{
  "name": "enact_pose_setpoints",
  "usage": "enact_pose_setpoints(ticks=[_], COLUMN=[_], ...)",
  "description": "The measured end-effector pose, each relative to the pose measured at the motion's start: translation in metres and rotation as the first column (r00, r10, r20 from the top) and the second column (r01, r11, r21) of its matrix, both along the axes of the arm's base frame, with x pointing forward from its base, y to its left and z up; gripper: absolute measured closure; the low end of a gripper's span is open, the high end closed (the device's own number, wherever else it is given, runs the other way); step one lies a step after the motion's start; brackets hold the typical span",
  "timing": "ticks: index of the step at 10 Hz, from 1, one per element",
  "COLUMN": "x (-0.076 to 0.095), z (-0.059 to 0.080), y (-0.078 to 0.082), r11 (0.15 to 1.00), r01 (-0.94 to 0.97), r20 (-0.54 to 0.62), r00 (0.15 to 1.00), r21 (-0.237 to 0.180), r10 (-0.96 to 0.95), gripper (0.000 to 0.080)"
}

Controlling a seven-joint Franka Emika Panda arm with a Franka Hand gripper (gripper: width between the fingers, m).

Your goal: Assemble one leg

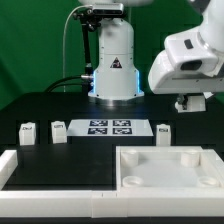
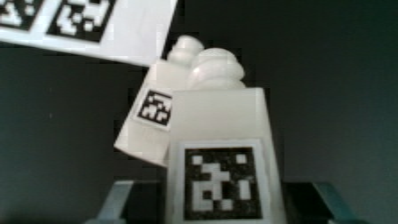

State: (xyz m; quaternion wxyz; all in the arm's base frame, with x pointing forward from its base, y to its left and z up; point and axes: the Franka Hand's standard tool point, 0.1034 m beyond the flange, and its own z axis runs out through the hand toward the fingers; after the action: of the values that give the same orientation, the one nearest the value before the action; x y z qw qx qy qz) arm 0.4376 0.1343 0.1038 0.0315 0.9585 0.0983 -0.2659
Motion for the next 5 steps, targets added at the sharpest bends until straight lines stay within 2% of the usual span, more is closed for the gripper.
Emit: enact_pose_setpoints(ticks=[1, 2, 4, 5], x=[0.010, 0.029, 0.048, 0.059], z=[0.013, 0.024, 0.033, 0.039], y=[-0.012, -0.022, -0.033, -0.037], r11=[1.000, 0.999, 0.997, 0.994], r01=[0.016, 0.025, 0.024, 0.018], r20=[0.046, 0.145, 0.346, 0.466], r00=[0.999, 0.989, 0.937, 0.882], r21=[0.006, 0.029, 0.079, 0.108], r10=[-0.016, -0.029, -0.050, -0.066], gripper=[0.0509, 0.0509, 0.0509, 0.0509])
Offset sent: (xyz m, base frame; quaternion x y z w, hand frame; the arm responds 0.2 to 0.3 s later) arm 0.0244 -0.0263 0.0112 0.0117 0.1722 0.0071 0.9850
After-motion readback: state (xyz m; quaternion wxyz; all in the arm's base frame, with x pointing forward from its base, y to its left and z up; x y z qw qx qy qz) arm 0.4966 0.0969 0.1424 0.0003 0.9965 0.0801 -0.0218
